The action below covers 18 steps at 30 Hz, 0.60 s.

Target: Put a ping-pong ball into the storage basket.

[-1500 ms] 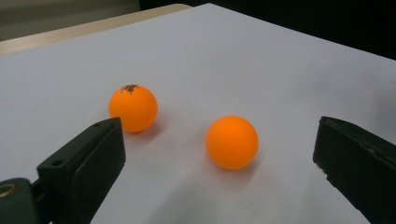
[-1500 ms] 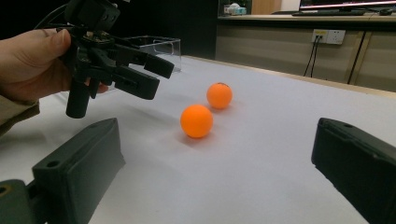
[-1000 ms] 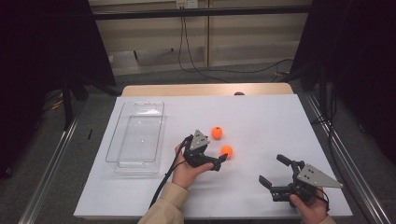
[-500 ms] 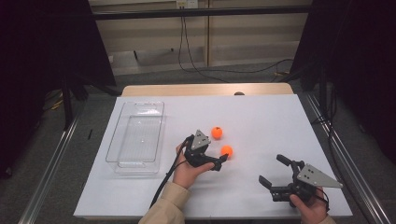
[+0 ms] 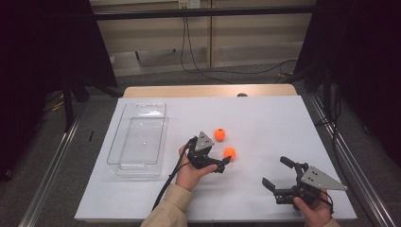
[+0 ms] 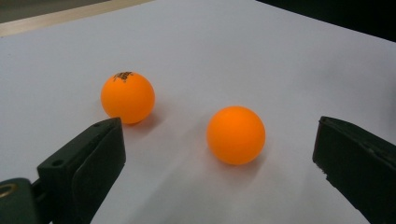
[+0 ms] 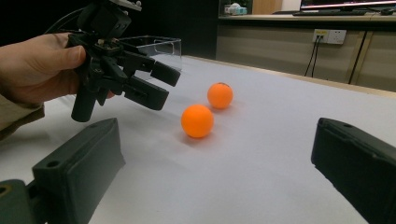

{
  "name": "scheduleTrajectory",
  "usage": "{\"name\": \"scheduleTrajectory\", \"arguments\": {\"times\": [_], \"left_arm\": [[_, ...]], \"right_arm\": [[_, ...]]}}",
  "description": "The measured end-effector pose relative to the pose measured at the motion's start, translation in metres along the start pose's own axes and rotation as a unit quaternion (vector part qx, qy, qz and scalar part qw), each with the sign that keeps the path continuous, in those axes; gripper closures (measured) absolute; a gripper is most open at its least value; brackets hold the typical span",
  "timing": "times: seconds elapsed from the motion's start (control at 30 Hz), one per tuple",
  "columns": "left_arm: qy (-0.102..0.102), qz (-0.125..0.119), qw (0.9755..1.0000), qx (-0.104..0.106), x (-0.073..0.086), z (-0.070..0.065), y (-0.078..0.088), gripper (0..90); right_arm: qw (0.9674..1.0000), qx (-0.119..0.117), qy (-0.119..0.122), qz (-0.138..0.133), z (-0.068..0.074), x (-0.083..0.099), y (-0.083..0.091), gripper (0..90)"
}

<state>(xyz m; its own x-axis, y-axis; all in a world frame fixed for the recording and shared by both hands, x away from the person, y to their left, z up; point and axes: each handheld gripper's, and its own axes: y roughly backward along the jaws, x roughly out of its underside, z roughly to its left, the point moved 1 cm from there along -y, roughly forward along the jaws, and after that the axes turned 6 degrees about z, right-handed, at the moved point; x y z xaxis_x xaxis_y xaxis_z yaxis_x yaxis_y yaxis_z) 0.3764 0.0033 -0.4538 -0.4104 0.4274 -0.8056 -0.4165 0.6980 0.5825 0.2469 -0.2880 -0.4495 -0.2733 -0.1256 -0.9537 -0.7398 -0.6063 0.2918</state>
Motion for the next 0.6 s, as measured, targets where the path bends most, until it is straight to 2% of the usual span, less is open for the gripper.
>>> {"name": "scheduleTrajectory", "arguments": {"times": [0.6], "left_arm": [[0.005,0.012,0.9999,0.006,-0.0021,-0.0025,-0.0055,2.5]], "right_arm": [[1.0000,-0.001,0.001,0.000,0.0001,-0.0001,-0.0001,1.4]]}}
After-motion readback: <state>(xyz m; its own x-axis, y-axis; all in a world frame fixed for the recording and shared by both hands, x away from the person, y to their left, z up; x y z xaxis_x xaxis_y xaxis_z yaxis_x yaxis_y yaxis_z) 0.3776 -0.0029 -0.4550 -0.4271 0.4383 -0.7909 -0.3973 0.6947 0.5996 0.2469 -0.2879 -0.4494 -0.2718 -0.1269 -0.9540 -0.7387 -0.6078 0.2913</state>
